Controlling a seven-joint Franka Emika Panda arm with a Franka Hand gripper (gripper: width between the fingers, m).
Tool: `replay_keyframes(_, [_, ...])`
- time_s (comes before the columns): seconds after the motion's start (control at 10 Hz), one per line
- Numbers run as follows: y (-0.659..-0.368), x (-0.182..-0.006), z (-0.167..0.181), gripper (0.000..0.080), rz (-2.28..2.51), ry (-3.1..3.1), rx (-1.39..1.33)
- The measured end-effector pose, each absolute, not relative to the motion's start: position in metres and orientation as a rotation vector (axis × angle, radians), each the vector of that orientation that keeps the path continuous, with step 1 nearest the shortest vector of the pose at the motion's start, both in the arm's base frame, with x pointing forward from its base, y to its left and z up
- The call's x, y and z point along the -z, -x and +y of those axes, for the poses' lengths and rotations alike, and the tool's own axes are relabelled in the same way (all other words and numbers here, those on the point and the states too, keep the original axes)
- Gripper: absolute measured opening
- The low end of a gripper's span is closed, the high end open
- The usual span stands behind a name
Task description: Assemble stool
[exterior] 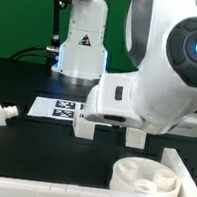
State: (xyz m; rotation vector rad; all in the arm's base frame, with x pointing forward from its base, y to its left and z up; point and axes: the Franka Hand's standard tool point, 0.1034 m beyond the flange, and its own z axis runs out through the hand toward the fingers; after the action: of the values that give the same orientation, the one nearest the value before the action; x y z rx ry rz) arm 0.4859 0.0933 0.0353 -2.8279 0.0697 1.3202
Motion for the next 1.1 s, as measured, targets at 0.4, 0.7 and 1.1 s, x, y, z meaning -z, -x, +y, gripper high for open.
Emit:
replay_keyframes(0.4, [-0.47,-0.028,0.101,0.0649,0.16,2.783,-1.42])
replay_keyframes(0.7, [-0.468,-0.026,0.101,0.0649,0.161,2.781,-1.426])
replay_keyframes(1.1, [-0.442,-0.012,0.108,0.0649,0.203,2.765,-1.516])
